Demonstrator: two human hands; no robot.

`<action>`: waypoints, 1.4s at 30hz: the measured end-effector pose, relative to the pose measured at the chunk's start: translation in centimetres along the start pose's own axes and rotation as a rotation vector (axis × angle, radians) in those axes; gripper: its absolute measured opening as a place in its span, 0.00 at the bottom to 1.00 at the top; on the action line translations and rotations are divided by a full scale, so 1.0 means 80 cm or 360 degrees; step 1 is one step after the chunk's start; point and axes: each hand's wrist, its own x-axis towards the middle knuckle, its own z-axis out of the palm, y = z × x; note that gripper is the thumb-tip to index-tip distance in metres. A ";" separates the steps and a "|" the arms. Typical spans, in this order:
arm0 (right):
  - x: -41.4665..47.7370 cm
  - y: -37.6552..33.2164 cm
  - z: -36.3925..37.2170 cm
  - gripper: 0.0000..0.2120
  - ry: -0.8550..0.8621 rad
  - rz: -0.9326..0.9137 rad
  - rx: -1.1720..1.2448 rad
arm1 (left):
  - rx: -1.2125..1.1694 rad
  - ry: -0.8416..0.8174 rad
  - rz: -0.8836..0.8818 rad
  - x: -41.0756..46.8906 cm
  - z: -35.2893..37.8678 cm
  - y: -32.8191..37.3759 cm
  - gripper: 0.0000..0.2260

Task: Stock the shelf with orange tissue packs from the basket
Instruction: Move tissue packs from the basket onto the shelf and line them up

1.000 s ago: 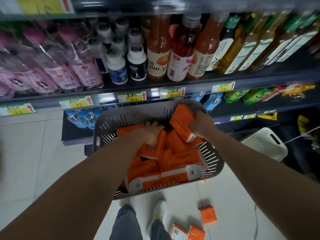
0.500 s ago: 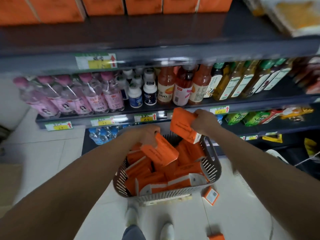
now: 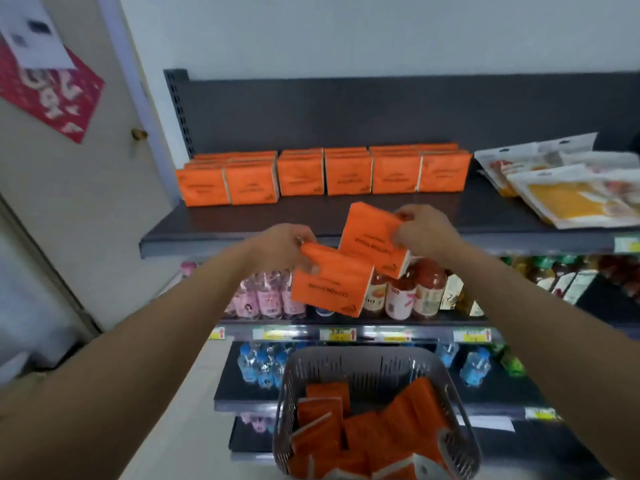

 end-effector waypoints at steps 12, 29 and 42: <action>0.115 -0.051 -0.006 0.25 0.0449 -0.0047 -0.0197 | -0.0041 0.0848 -0.0078 0.091 -0.119 -0.034 0.27; 0.261 -0.033 0.061 0.29 0.0374 0.0310 -0.0188 | 0.0373 0.0860 -0.0015 0.245 -0.118 -0.079 0.20; 0.281 -0.034 0.089 0.24 0.0538 0.0476 0.0168 | 0.0209 0.0992 -0.0026 0.248 -0.121 -0.077 0.18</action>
